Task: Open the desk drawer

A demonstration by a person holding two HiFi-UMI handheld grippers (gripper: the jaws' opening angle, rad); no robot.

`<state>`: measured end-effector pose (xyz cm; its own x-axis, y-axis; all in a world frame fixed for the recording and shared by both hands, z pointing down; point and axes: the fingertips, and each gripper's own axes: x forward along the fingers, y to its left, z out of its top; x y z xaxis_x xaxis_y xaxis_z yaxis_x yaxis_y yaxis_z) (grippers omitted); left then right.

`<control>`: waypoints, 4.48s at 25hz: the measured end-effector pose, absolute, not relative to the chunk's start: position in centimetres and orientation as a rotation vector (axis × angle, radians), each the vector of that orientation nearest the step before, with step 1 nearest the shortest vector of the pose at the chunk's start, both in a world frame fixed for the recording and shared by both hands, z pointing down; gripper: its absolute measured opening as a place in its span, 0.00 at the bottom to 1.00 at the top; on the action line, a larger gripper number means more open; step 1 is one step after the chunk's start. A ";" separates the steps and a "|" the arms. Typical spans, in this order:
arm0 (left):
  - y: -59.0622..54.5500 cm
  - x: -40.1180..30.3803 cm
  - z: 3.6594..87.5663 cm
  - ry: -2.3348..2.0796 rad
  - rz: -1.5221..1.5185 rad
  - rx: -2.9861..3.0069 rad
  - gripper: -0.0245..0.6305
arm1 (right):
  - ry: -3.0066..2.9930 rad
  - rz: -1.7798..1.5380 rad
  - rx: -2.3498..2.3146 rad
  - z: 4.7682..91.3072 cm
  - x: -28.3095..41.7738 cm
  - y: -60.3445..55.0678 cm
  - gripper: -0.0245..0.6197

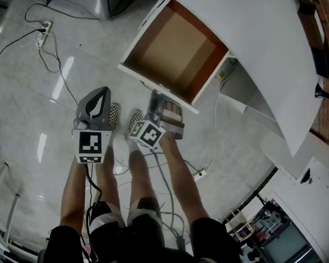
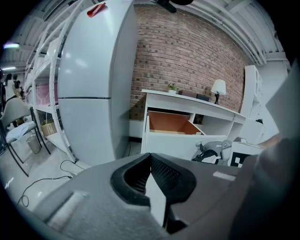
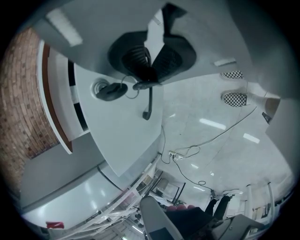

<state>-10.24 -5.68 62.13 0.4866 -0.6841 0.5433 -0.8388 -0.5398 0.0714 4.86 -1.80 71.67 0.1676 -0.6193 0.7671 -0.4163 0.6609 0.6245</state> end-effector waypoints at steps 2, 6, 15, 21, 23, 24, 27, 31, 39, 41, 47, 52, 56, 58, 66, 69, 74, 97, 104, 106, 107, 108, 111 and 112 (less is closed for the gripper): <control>-5.6 -10.4 62.1 -1.282 0.663 2.408 0.05 | -1.458 -0.177 0.921 71.5 4.5 -1.8 0.07; -5.5 -10.6 62.0 -1.279 0.662 2.403 0.05 | -1.447 -0.179 0.924 71.3 4.2 -1.9 0.07; -5.2 -11.1 62.2 -1.269 0.666 2.398 0.05 | -1.425 -0.176 0.937 71.6 4.0 -1.9 0.07; -5.5 -10.8 62.2 -1.256 0.680 2.409 0.05 | -1.426 -0.200 0.985 71.7 4.1 -2.0 0.08; -5.5 -10.8 62.2 -1.256 0.681 2.413 0.05 | -1.428 -0.201 1.006 71.7 4.1 -2.0 0.09; -5.5 -10.9 62.3 -1.256 0.682 2.413 0.05 | -1.429 -0.195 1.016 71.7 4.1 -2.0 0.09; -5.3 -11.0 62.3 -1.255 0.691 2.410 0.05 | -1.445 -0.160 1.042 71.6 4.2 -1.6 0.15; -5.0 -10.9 62.2 -1.249 0.707 2.408 0.05 | -1.525 -0.104 1.069 71.5 3.7 -0.7 0.34; -4.3 -10.2 60.5 -1.245 0.712 2.429 0.05 | -1.566 -0.104 1.121 68.9 3.7 0.4 0.43; -4.6 -9.9 59.5 -1.251 0.707 2.441 0.05 | -1.586 -0.097 1.120 67.8 3.8 0.3 0.43; -4.8 -8.5 55.5 -1.260 0.699 2.468 0.05 | -1.617 -0.108 1.109 63.3 4.3 0.9 0.43; -5.1 -6.9 51.1 -1.265 0.682 2.514 0.05 | -1.620 -0.117 1.151 58.6 5.7 0.9 0.43; -5.3 -5.4 47.6 -1.263 0.678 2.563 0.05 | -1.639 -0.088 1.235 54.6 7.9 0.1 0.43; -5.6 -4.8 46.1 -1.266 0.674 2.586 0.05 | -1.648 -0.063 1.298 52.5 9.1 -0.6 0.43; -5.8 -1.2 38.3 -1.268 0.611 2.695 0.05 | -1.729 0.048 1.573 42.1 14.4 -2.2 0.43; -6.1 0.4 35.3 -1.271 0.573 2.740 0.05 | -1.768 0.058 1.683 37.6 16.1 -2.6 0.43; -6.4 2.7 29.8 -1.268 0.507 2.824 0.05 | -1.831 0.095 1.848 31.0 18.5 -2.1 0.43; -2.9 3.2 16.3 -1.311 0.384 2.926 0.05 | -1.961 0.063 2.121 17.8 21.0 4.0 0.19; -1.8 1.7 15.6 -1.336 0.371 2.929 0.05 | -1.984 0.041 2.131 17.0 20.6 5.1 0.12; -1.6 1.2 15.6 -1.346 0.372 2.922 0.05 | -1.986 0.027 2.136 16.7 20.5 5.3 0.08; -1.6 1.0 15.6 -1.352 0.374 2.920 0.05 | -1.988 0.019 2.136 16.6 20.5 5.3 0.07; -1.6 0.8 15.6 -1.358 0.376 2.918 0.05 | -1.988 0.013 2.135 16.6 20.4 5.3 0.06; -1.6 0.5 15.5 -1.368 0.379 2.918 0.05 | -1.992 0.007 2.128 16.5 20.3 5.3 0.05; -1.5 0.4 15.4 -1.371 0.380 2.918 0.05 | -1.994 0.007 2.124 16.5 20.3 5.2 0.05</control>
<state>0.38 -1.54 15.43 0.6170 -0.7694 0.1656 -0.7450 -0.6388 -0.1924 20.29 5.23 16.45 0.0752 -0.9845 0.1584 -0.9856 -0.0493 0.1615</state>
